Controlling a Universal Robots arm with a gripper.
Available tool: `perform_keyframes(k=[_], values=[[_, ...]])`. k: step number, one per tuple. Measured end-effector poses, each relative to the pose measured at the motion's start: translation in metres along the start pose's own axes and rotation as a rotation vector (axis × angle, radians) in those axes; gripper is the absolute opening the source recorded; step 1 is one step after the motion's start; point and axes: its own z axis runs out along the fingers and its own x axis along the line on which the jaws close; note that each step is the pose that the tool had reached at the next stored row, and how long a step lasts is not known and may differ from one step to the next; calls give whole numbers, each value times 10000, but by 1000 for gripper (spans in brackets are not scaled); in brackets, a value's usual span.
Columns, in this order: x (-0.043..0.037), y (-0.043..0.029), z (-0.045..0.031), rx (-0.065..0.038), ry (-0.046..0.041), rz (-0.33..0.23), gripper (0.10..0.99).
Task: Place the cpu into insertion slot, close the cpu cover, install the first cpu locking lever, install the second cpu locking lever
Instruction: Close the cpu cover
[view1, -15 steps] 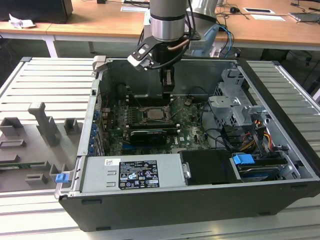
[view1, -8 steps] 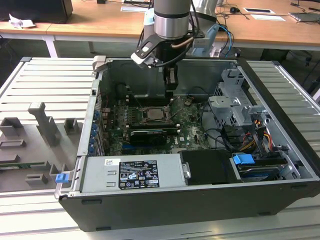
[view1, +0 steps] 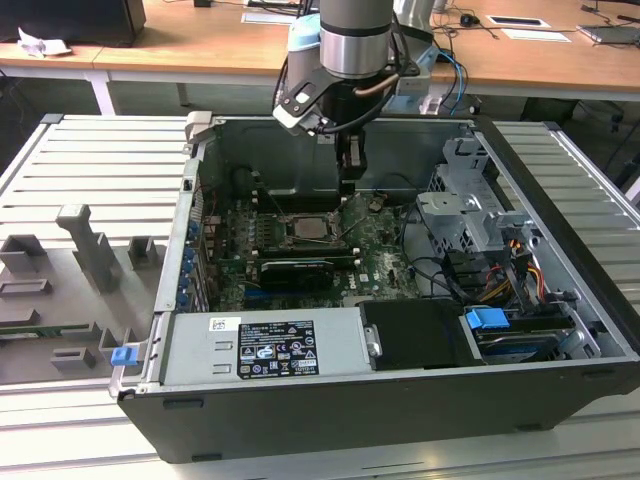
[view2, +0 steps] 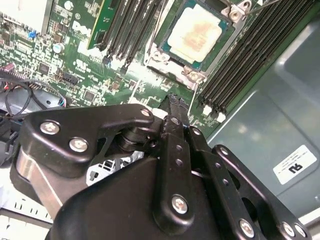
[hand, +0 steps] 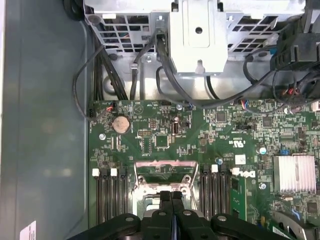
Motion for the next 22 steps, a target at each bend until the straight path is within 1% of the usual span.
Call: perform_keyframes(k=[6,10,13,17,22], values=[[3,89,15,7,0,1,106],[8,178,53,13,2,-24,106],[10,204,85,25,2,-32,106],[12,261,131,45,3,-37,106],[14,286,169,51,0,-37,106]])
